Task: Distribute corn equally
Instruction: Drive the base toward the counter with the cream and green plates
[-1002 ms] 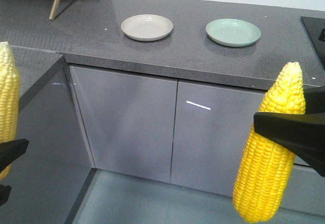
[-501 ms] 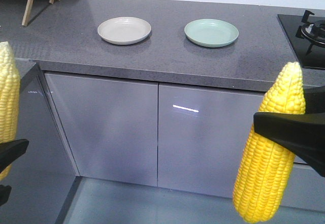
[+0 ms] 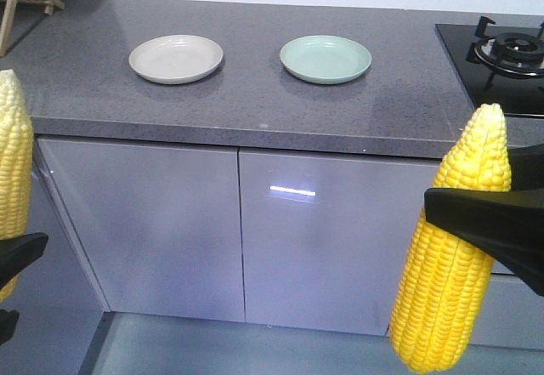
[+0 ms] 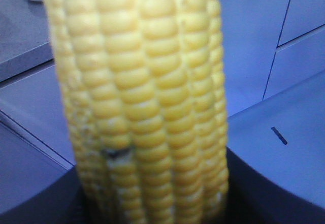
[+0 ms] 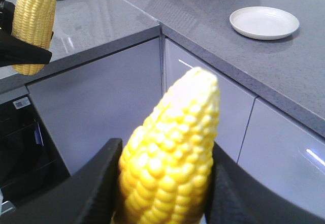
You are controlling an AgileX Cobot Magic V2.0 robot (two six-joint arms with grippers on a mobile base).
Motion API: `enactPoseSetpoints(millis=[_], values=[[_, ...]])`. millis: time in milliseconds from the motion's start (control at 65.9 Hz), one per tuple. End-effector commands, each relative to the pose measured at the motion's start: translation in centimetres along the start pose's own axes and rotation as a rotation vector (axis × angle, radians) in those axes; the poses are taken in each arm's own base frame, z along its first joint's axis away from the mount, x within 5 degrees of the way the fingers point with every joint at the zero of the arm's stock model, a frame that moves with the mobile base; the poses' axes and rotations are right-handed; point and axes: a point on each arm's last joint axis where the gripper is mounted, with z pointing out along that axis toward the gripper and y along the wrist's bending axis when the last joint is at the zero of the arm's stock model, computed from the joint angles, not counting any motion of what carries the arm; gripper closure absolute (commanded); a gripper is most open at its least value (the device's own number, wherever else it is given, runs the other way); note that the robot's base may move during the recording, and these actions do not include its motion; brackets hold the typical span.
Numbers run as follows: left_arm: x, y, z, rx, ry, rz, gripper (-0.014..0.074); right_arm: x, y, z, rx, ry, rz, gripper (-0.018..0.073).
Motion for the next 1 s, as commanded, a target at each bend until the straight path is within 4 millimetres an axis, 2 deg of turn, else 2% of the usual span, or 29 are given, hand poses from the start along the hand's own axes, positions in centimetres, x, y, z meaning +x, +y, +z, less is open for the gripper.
enactPoseSetpoints(millis=[0,987], values=[[-1.28,0.15,-0.67,-0.005,-0.094,0.000,0.0279,-1.17,0.20,-0.47,0.008,-0.078,0.003,0.0352],[-1.25,0.15,-0.67,-0.005,-0.091,0.000,0.0279,-1.17,0.20,-0.47,0.008,-0.078,0.003,0.0352]])
